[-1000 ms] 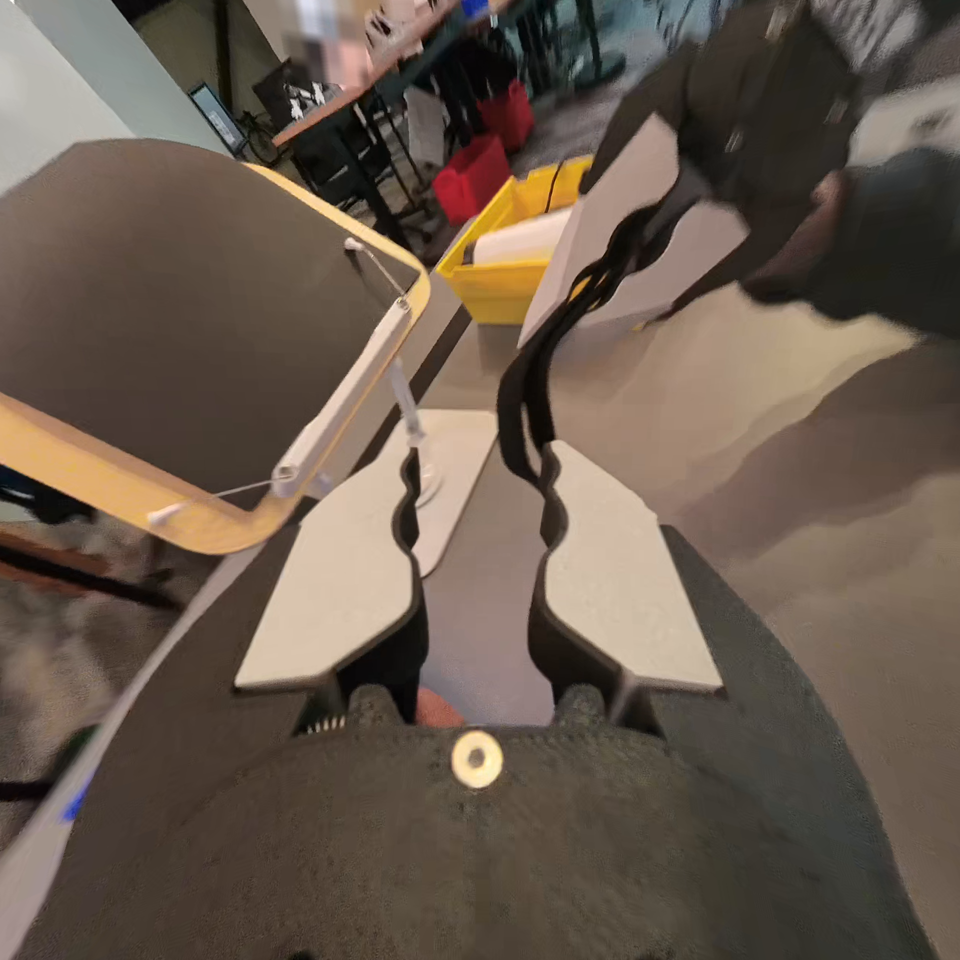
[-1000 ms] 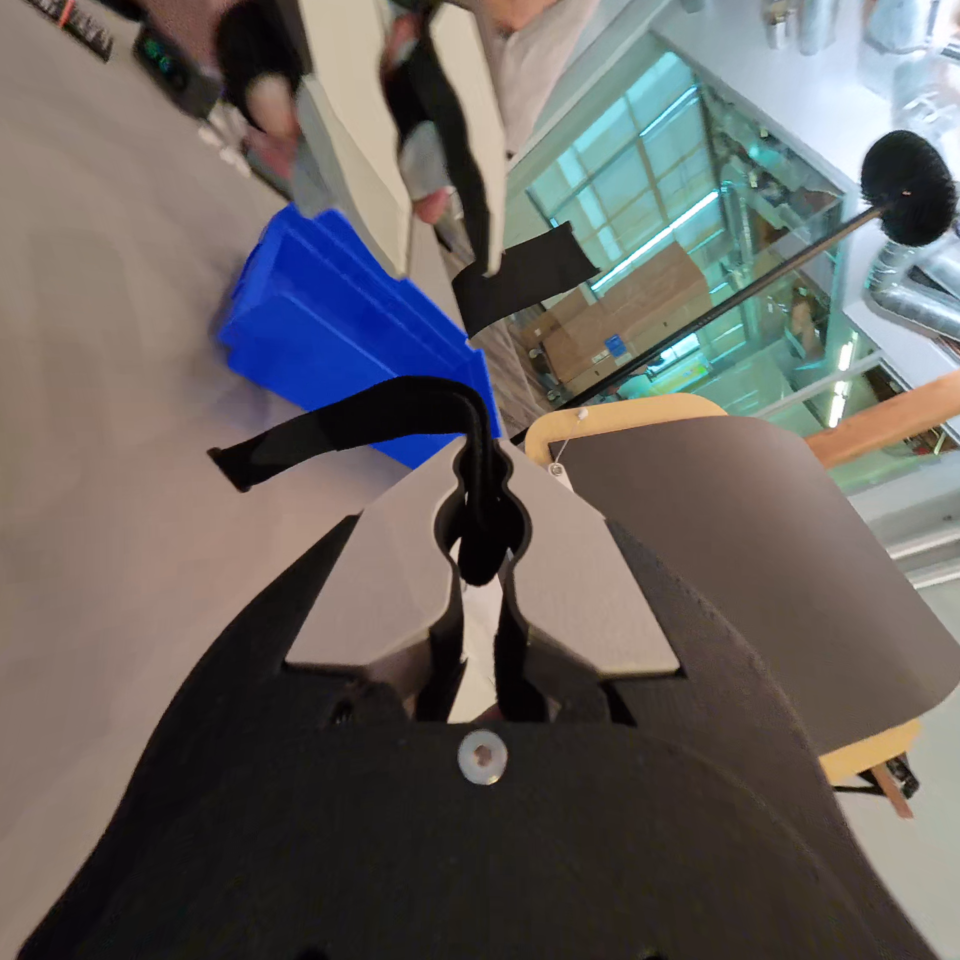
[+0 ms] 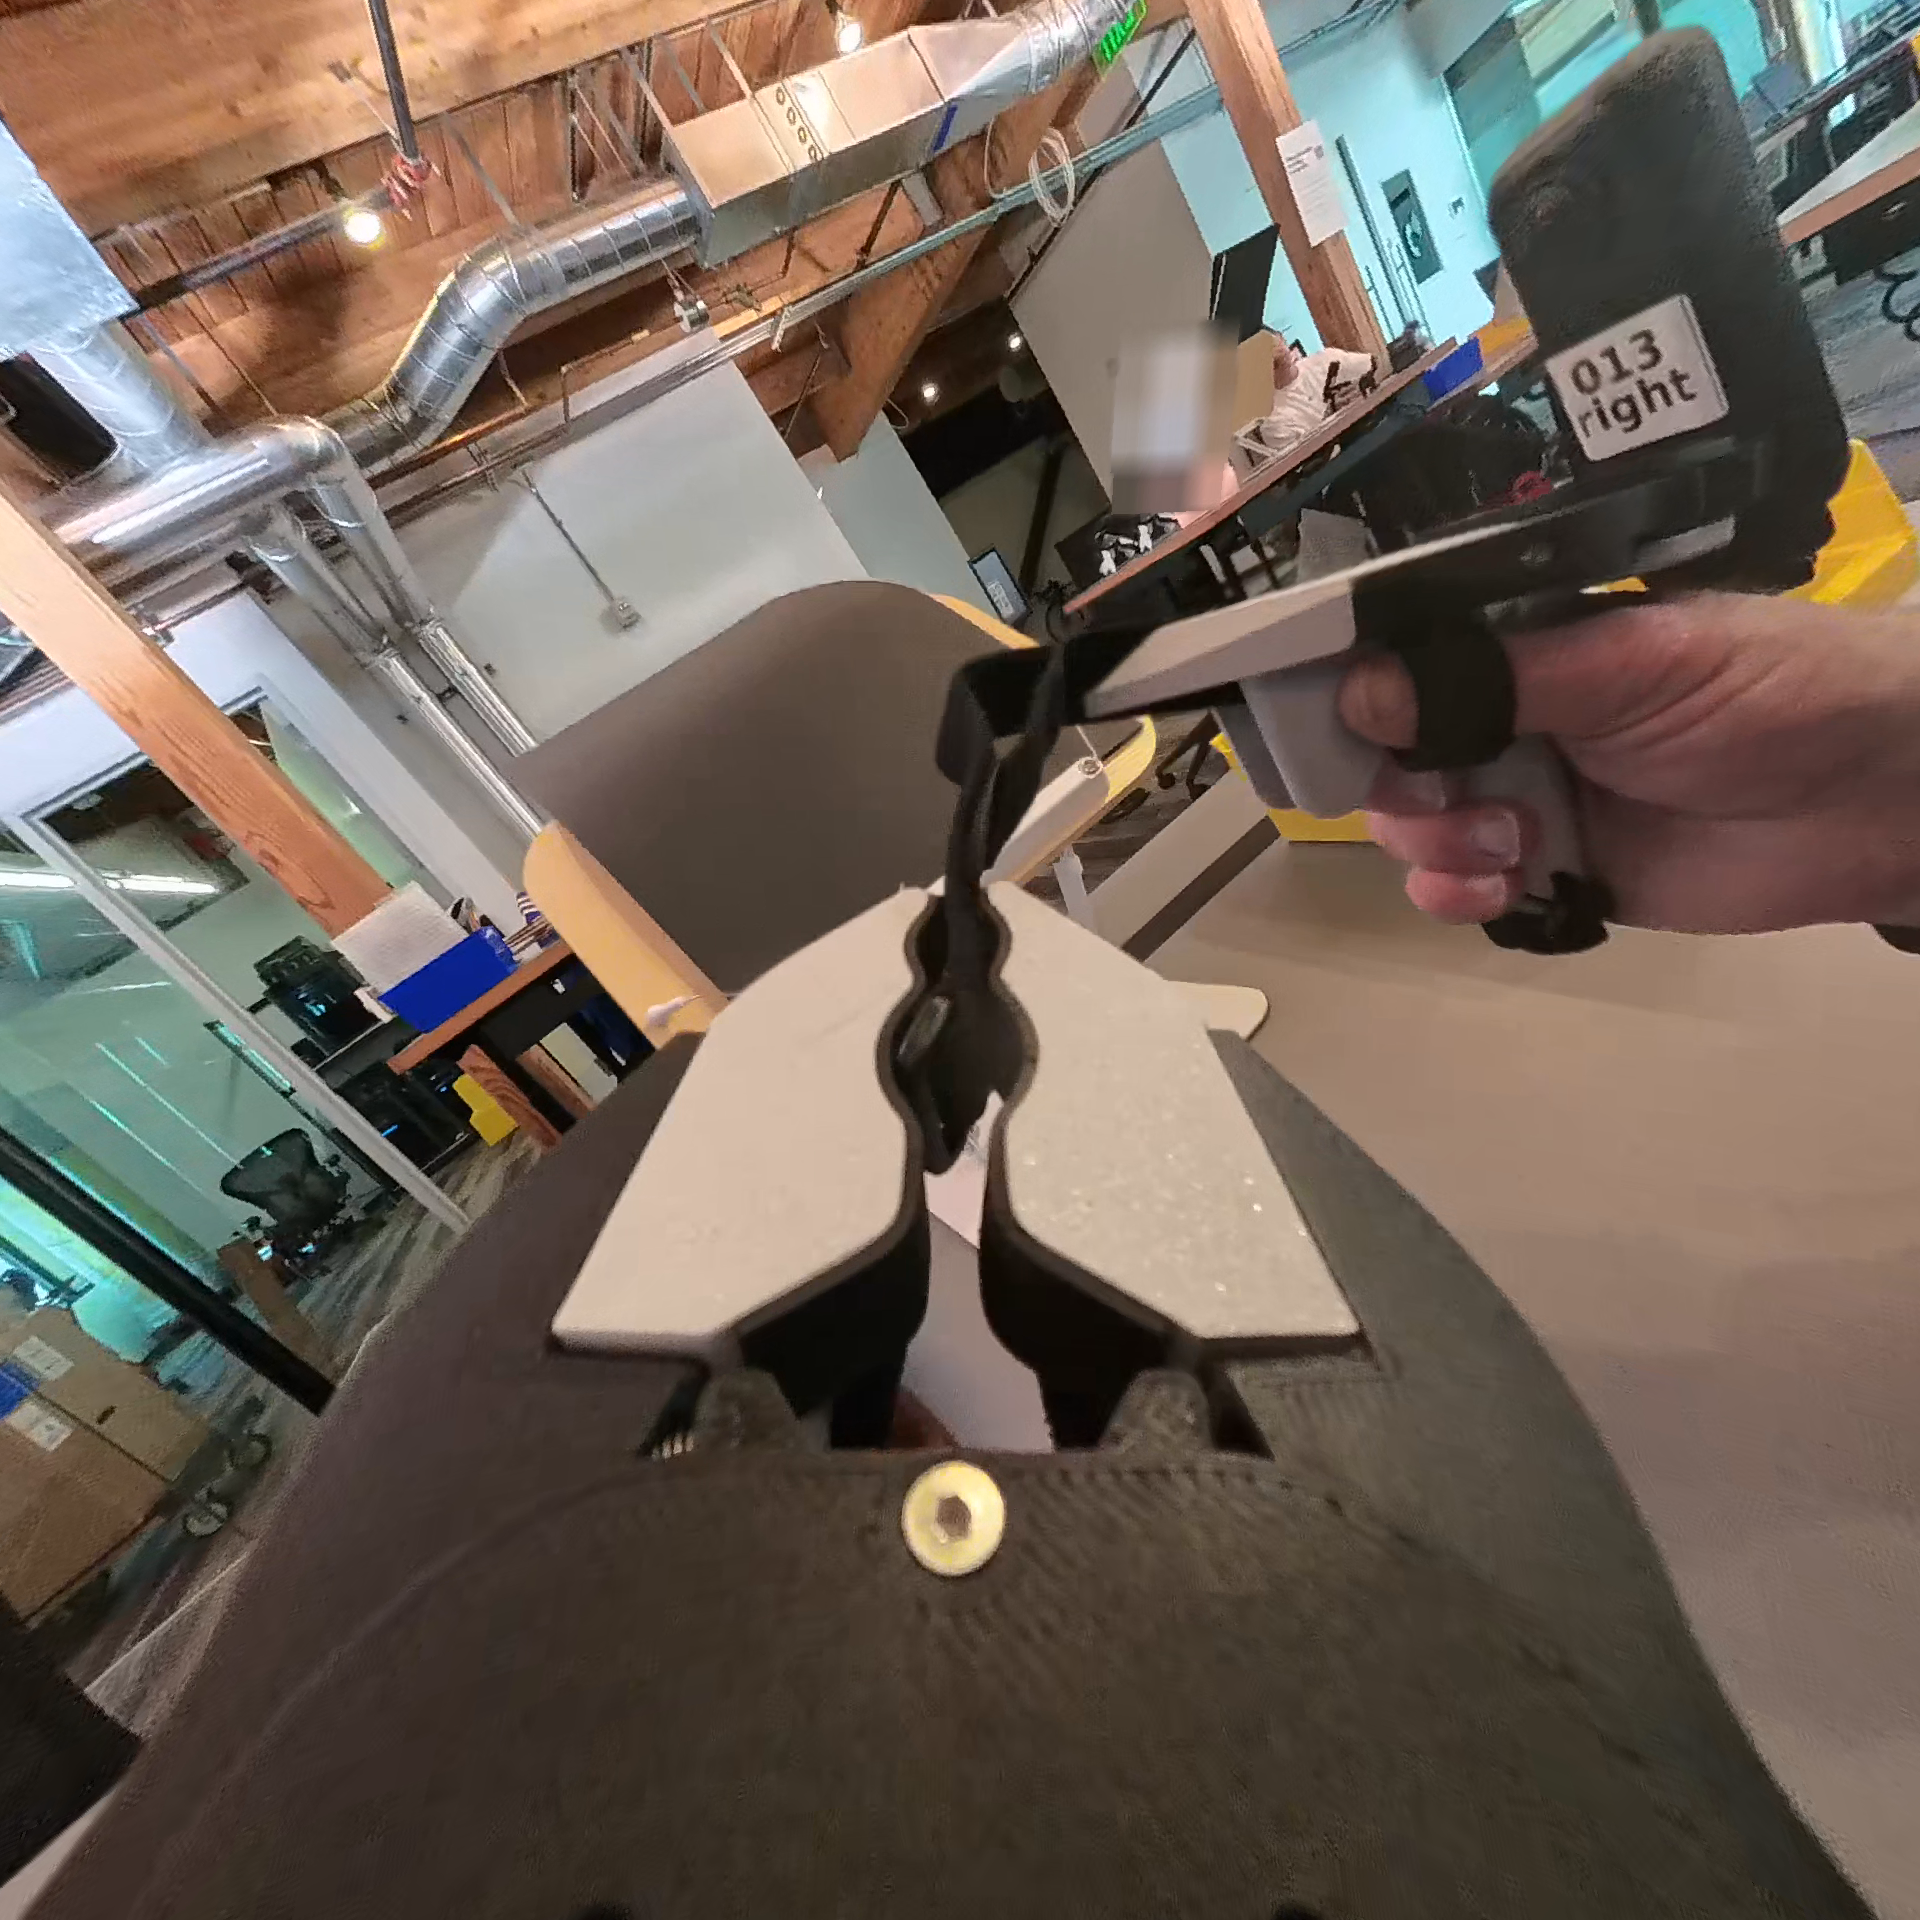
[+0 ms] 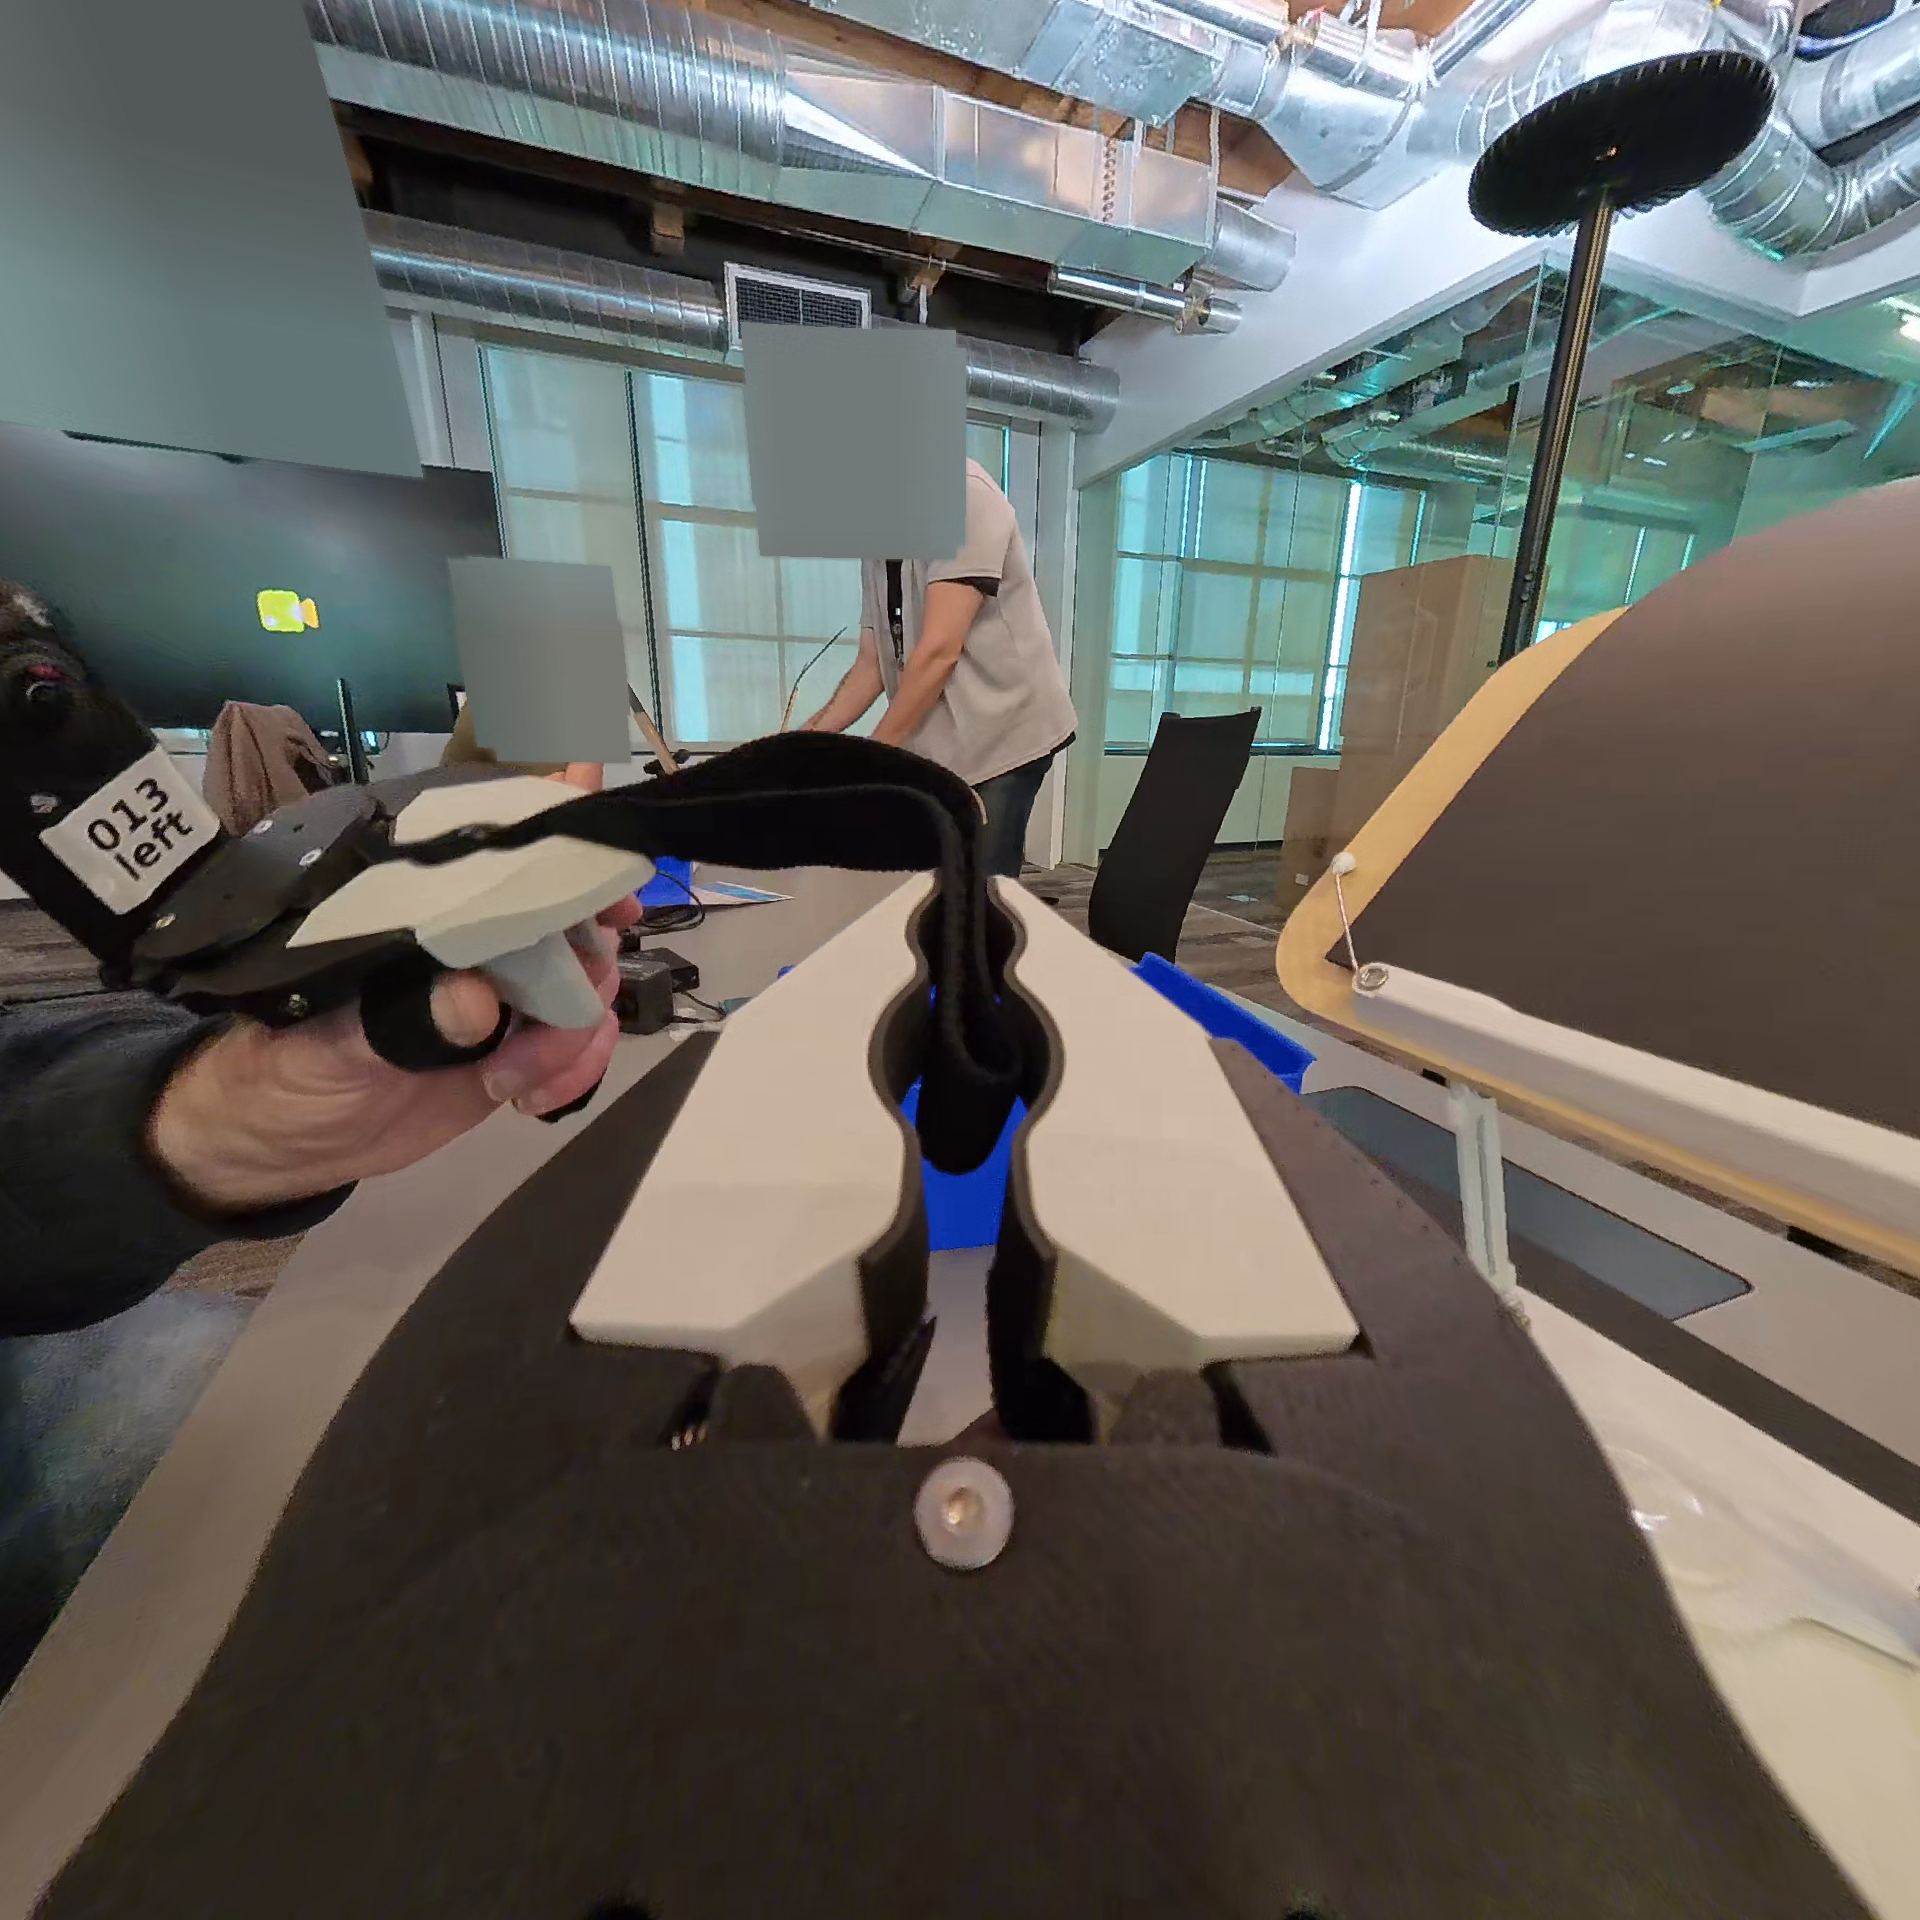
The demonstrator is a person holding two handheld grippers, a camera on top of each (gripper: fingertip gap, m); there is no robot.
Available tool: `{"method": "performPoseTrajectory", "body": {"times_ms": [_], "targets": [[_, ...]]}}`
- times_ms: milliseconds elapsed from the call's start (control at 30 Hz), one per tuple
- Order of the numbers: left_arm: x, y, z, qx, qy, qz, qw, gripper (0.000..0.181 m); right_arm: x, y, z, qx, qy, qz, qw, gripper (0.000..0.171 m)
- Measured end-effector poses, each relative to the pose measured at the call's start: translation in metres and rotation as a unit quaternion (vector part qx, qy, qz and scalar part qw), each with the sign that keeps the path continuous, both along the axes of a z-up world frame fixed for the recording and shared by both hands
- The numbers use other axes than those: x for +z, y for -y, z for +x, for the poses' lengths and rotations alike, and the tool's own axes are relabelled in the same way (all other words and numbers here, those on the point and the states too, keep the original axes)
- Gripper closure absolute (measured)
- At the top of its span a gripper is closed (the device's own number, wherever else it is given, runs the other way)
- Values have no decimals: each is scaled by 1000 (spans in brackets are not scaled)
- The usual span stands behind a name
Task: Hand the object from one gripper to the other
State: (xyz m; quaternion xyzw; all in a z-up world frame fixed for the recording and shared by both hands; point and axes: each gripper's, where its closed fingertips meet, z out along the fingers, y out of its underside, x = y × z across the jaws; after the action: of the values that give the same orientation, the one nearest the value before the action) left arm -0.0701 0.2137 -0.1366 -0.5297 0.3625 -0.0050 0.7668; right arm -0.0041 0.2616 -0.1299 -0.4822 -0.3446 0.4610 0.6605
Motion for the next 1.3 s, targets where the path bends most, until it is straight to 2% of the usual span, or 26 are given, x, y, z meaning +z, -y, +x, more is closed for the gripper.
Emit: {"method": "performPoseTrajectory", "body": {"times_ms": [267, 467, 567, 633, 733, 900, 967, 1100, 1300], "targets": [[20, 3, -4, -30, -35, -10, 999, 178, -15, 16, -7, 33, -21, -38, 999, 169], [20, -4, -12, -70, -130, -132, 980, 179, -30, 23, -5, 14, 34, -24, 999, 129], [8, -4, -16, -94, -210, -208, 951, 178, -32, 27, 2, -37, 99, 45, 993, 112], [3, 0, -15, -128, -235, -268, 925, 178, -32, 34, 6, -74, 155, 116, 978, 105], [8, -5, -15, -156, -237, -328, 901, 178, -36, 46, 4, -131, 255, 248, 925, 93], [13, -16, -10, -206, -182, -472, 838, 178, -55, 67, -10, -222, 388, 441, 778, 70], [14, -22, -9, -217, -168, -514, 813, 178, -64, 76, -15, -238, 407, 483, 738, 63], [17, -33, -6, -223, -154, -564, 780, 178, -79, 72, -13, -278, 435, 519, 681, 60], [19, -30, 10, -233, -176, -599, 745, 178, -70, 50, 3, -312, 433, 565, 629, 69]]}}
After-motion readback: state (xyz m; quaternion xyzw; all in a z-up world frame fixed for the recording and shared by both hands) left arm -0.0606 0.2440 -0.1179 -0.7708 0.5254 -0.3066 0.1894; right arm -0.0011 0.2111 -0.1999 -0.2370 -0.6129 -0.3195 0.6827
